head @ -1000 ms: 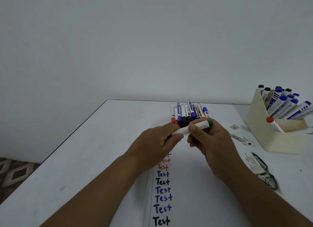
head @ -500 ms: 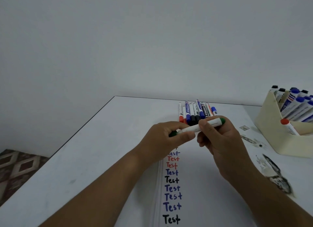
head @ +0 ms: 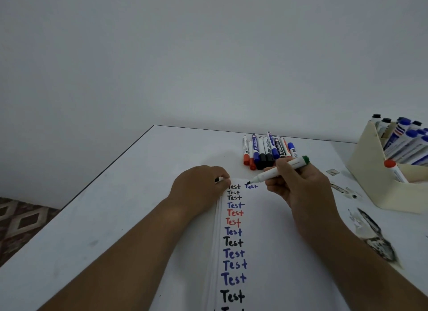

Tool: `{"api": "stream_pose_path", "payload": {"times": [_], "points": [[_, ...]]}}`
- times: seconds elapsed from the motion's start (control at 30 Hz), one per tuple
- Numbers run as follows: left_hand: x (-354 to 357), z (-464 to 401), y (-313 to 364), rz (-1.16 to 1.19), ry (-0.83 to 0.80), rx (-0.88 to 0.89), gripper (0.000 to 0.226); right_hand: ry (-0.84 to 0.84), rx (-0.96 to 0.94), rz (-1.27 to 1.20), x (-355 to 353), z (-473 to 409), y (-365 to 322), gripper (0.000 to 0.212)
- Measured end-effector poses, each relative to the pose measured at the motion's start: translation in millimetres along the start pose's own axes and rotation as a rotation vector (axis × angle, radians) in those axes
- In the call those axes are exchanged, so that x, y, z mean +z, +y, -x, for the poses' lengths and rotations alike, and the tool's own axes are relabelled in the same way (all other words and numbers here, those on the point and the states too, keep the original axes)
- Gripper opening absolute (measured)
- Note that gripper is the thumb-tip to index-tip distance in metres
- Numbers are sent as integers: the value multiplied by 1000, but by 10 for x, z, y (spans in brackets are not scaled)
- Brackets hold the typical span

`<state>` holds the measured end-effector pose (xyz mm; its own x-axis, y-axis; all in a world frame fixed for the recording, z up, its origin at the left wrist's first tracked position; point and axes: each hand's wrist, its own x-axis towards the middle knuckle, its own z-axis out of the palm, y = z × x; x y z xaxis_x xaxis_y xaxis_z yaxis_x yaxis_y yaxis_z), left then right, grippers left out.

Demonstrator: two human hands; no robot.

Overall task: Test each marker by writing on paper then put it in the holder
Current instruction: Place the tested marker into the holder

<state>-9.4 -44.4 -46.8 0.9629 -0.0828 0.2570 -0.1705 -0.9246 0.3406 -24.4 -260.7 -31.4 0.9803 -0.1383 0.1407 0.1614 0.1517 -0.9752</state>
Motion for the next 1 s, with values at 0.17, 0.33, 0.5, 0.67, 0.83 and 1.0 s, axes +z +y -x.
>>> {"api": "stream_pose_path", "payload": {"times": [0.17, 0.33, 0.5, 0.67, 0.83, 1.0], "points": [[18, -28, -24, 21, -3, -19, 26, -68, -45, 229, -18, -77, 75, 22], [21, -37, -12, 28, 8, -29, 26, -88, -20, 295, -34, -108, 124, 20], [30, -44, -21, 29, 13, -32, 28, -105, -13, 296, -23, -111, 134, 20], [33, -48, -24, 22, 15, -26, 28, -119, -42, 361, -25, -111, 137, 18], [41, -45, -29, 28, 20, -24, 28, -133, -34, 371, -25, -121, 137, 18], [49, -57, -36, 26, 23, -24, 26, -128, -37, 361, -22, -121, 147, 21]]}}
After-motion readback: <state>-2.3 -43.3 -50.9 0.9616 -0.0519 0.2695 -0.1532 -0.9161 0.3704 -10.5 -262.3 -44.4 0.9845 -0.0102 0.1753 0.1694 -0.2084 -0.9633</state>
